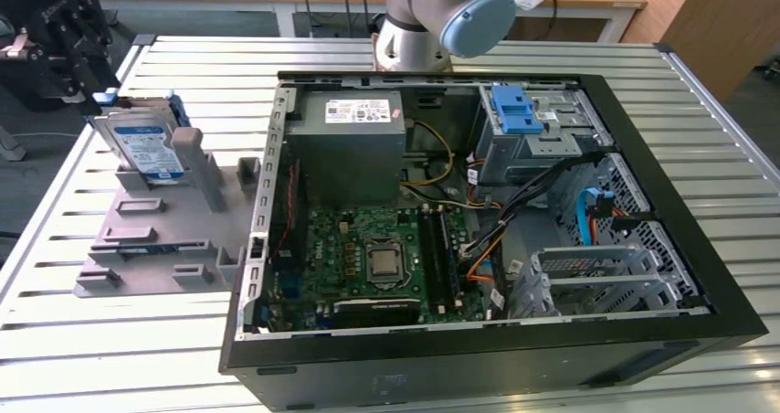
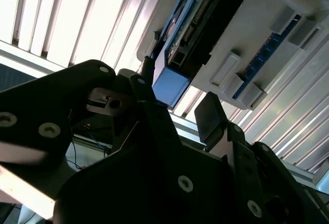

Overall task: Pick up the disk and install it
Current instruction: 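Pick up the disk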

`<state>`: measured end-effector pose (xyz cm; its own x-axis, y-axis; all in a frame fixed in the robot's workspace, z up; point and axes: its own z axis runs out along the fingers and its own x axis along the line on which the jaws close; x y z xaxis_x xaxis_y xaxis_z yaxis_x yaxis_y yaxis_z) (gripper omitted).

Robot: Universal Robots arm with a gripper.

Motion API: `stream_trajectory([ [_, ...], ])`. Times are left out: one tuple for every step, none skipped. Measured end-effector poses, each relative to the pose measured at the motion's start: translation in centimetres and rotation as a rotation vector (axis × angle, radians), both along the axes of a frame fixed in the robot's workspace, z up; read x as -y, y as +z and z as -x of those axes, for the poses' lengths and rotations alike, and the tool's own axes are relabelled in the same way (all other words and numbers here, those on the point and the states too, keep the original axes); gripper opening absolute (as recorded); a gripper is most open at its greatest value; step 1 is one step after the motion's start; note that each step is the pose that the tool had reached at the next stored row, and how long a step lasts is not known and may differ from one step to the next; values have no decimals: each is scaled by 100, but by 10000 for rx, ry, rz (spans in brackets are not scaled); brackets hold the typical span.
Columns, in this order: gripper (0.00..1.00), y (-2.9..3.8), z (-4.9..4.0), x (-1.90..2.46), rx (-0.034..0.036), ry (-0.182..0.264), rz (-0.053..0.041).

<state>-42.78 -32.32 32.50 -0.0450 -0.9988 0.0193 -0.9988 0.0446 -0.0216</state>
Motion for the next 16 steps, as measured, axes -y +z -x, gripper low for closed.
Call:
stream_trajectory([
  [59, -11, 4, -1, 0, 0, 0],
  [59, -22, 8, -3, 0, 1, 0],
  [59, -36, 11, -4, 1, 0, 0],
  [59, -50, 13, -5, 0, 1, 0],
  [59, -64, 16, -6, 0, 0, 0],
  [59, -78, 17, -7, 0, 0, 0],
  [59, -91, 18, -8, 1, 1, 0],
  [59, -101, 18, -8, -1, 0, 0],
  [59, -109, 19, -8, 0, 1, 0],
  [59, -116, 18, -8, 0, 1, 0],
  [59, -123, 19, -8, 0, 1, 0],
  [57, -131, 19, -8, 0, 1, 0],
  [57, -138, 19, -8, -1, 0, 0],
  [57, -145, 19, -8, 1, 0, 0],
  [51, -151, 19, -8, 0, 0, 0],
  [51, -153, 19, -8, -2, 1, 1],
])
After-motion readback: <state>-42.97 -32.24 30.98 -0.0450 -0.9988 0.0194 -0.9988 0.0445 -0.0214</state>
